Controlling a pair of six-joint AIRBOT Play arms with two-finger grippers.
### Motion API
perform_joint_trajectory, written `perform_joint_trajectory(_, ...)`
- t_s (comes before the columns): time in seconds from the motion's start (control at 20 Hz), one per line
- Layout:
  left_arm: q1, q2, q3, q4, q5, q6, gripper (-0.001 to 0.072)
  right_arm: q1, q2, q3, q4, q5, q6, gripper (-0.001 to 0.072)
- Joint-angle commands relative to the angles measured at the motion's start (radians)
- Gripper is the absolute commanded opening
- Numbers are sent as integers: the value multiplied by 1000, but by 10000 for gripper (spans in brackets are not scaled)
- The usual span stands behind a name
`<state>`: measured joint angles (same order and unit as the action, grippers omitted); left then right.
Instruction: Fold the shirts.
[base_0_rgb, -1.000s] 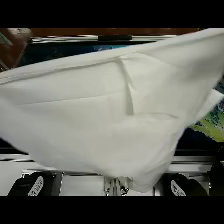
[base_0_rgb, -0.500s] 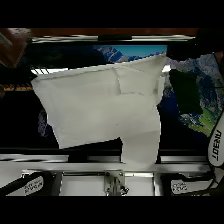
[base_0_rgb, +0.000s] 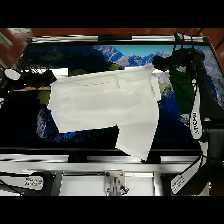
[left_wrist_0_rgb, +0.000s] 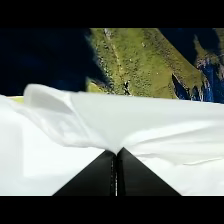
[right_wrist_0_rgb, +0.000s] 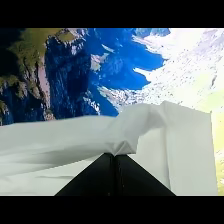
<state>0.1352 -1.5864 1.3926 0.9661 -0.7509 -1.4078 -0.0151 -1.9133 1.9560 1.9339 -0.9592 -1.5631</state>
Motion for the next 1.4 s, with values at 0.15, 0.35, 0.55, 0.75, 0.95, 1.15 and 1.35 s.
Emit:
perform_joint_trajectory(0.15, 4, -47, 78, -35, -216, -31, 650, -15, 18, 1, 73, -129, 7, 523)
perform_joint_trajectory(0.35, 147, -42, 269, 99, -720, -128, 474, -94, 179, 1, -57, -366, -76, 516)
perform_joint_trajectory(0.55, 254, 61, 179, 142, -917, -84, 479, -209, 245, -8, -99, -699, -90, 516)
perform_joint_trajectory(0.75, 299, 279, -278, 138, -759, -8, 578, -296, 311, -207, 18, -760, -116, 516)
perform_joint_trajectory(0.95, 349, 373, -600, 44, -620, 110, 615, -298, 375, -389, 36, -653, -126, 516)
perform_joint_trajectory(1.15, 337, 369, -721, -26, -484, 144, 614, -298, 375, -421, 48, -595, -126, 517)
perform_joint_trajectory(1.35, 296, 366, -745, -55, -401, 143, 609, -298, 375, -421, 48, -577, -127, 516)
